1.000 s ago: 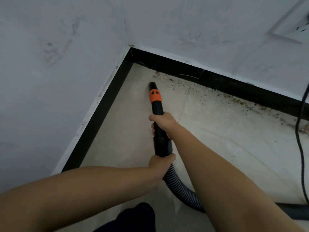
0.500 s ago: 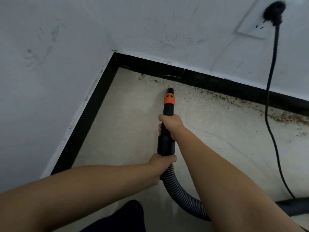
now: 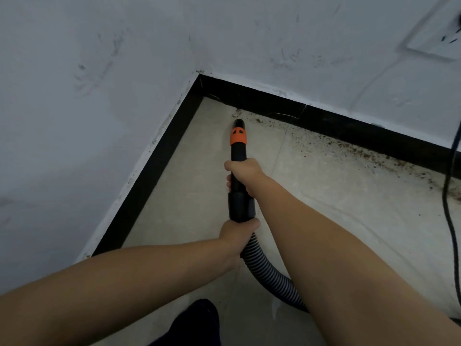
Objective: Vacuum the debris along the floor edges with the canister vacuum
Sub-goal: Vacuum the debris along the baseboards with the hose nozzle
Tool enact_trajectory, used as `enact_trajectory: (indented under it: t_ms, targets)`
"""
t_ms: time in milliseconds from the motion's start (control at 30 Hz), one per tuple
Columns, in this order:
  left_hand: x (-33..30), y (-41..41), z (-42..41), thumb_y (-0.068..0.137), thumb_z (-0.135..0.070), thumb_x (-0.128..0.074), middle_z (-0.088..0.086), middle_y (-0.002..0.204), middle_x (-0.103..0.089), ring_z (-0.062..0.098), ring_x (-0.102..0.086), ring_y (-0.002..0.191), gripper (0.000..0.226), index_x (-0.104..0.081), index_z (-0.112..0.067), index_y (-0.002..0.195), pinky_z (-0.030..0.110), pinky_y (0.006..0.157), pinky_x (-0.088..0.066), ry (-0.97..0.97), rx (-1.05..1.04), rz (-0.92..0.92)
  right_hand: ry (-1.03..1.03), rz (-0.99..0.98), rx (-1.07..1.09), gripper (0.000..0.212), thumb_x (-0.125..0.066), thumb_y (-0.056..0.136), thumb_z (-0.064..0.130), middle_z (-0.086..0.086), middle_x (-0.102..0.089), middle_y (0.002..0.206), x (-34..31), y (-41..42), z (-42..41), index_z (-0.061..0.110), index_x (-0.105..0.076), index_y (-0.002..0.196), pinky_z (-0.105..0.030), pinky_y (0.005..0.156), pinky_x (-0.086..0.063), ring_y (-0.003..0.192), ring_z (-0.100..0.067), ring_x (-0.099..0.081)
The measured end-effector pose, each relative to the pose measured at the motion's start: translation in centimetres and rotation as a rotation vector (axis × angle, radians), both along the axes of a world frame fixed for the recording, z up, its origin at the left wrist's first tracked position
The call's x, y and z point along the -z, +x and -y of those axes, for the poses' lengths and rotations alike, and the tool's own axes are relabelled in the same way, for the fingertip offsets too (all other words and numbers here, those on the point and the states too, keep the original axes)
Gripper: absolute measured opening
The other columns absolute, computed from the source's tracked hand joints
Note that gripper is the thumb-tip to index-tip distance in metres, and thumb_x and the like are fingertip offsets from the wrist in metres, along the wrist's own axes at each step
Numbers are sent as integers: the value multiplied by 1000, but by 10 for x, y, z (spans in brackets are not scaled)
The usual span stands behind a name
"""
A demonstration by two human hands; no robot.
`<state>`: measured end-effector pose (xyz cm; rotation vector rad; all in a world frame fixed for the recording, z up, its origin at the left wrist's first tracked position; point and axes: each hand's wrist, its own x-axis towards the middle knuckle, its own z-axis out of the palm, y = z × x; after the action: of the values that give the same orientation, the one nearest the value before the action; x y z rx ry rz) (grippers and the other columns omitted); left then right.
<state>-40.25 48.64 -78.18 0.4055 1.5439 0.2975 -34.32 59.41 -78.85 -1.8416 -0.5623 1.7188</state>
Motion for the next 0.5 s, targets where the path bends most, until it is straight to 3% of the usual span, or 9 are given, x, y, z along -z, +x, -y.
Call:
enact_trajectory:
  t_ms: [67, 200, 500]
  targets:
    - [-1, 1, -5, 84, -17, -66, 18, 107, -62, 32, -61, 103, 37, -59, 0, 116, 42, 94, -51, 17, -29, -18, 0, -24, -56, 13, -60, 84, 7, -10, -53, 63, -3, -2, -8, 5, -47, 87, -28, 47, -48, 46, -20, -52]
    - [-4, 9, -18, 84, -15, -64, 15, 101, -60, 33, -60, 103, 36, -59, 0, 116, 43, 93, -51, 55, -47, -39, 15, -59, -104, 13, -59, 85, 7, -10, -53, 63, -8, 5, -22, 4, -47, 89, -28, 47, -49, 45, -19, -52]
    - [2, 27, 0, 84, -12, -62, 11, 94, -58, 26, -56, 91, 31, -58, -2, 113, 38, 88, -50, 48, 85, -45, -22, -58, 60, 12, -58, 85, 7, -9, -52, 62, -5, 39, 6, 6, -47, 88, -26, 45, -48, 45, -19, -50]
